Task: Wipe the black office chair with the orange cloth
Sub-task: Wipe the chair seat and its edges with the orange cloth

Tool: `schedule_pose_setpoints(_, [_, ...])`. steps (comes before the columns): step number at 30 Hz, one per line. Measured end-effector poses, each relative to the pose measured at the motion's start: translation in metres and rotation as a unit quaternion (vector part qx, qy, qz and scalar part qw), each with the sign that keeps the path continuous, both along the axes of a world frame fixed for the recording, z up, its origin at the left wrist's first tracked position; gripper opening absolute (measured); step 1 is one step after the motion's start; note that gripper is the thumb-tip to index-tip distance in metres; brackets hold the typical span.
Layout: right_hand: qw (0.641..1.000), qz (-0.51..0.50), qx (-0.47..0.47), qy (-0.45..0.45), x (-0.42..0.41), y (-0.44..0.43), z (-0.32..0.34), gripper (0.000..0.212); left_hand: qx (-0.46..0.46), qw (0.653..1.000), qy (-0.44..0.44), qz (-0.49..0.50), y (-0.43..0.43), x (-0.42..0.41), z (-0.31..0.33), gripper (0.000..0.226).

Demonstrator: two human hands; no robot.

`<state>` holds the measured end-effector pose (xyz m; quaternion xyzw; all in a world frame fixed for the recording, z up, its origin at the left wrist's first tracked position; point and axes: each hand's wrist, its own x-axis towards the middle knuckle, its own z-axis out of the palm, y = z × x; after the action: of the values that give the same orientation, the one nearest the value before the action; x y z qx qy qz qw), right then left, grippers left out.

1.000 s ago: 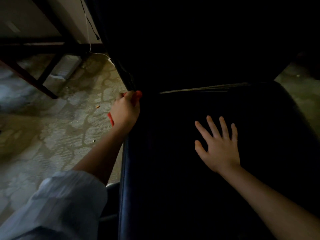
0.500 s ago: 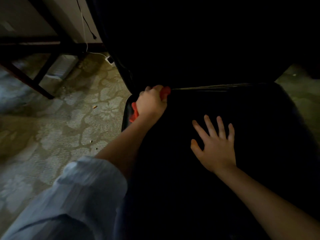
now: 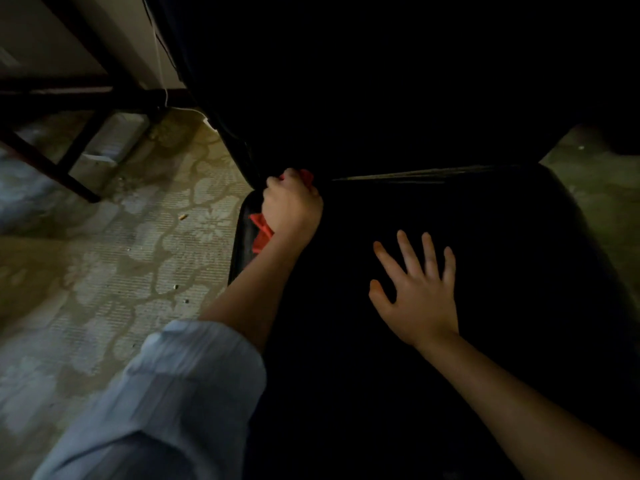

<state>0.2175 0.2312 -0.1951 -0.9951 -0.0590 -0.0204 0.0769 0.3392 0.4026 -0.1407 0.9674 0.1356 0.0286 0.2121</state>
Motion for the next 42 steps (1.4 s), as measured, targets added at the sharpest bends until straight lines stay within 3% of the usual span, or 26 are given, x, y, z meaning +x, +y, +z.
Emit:
schedule_pose_setpoints(6, [0.999,-0.023,-0.003,-0.036,0.0,0.004,0.0,0.061,0.002,0.993,-0.017,-0.114,-0.055,0.004,-0.002,0.042])
schedule_pose_setpoints(10, [0.999,-0.034,-0.001,-0.021,-0.002,0.004,0.001,0.061,0.027,0.983,-0.044,-0.177,-0.029,0.005,-0.005,0.039])
schedule_pose_setpoints(16, [0.999,-0.015,0.031,-0.039,-0.001,0.001,0.0,0.058,0.057,0.994,-0.047,-0.084,0.027,-0.002,-0.002,0.041])
schedule_pose_setpoints(22, [0.998,-0.018,0.031,-0.056,-0.001,0.002,0.0,0.059,0.009,0.999,-0.043,-0.028,-0.012,-0.001,0.0,0.041])
schedule_pose_setpoints(25, [0.998,-0.024,0.023,-0.05,-0.001,0.004,0.0,0.06,0.009,0.999,-0.027,-0.037,-0.054,0.004,-0.001,0.037])
schedule_pose_setpoints(29, [0.997,-0.029,0.039,-0.055,-0.001,0.003,0.001,0.06,0.039,0.989,-0.051,-0.135,-0.106,0.005,-0.008,0.035])
schedule_pose_setpoints(34, [0.998,-0.029,0.025,-0.043,-0.001,0.004,0.001,0.061,0.057,0.972,-0.042,-0.225,-0.063,0.015,-0.004,0.034])
schedule_pose_setpoints(39, [0.998,-0.033,0.027,-0.055,0.0,0.004,-0.001,0.06,0.09,0.979,-0.046,-0.179,0.005,0.001,0.001,0.039])
schedule_pose_setpoints(42, [0.997,-0.028,0.034,-0.06,-0.001,0.004,-0.002,0.059,0.061,0.987,-0.045,-0.14,0.006,-0.003,0.0,0.04])
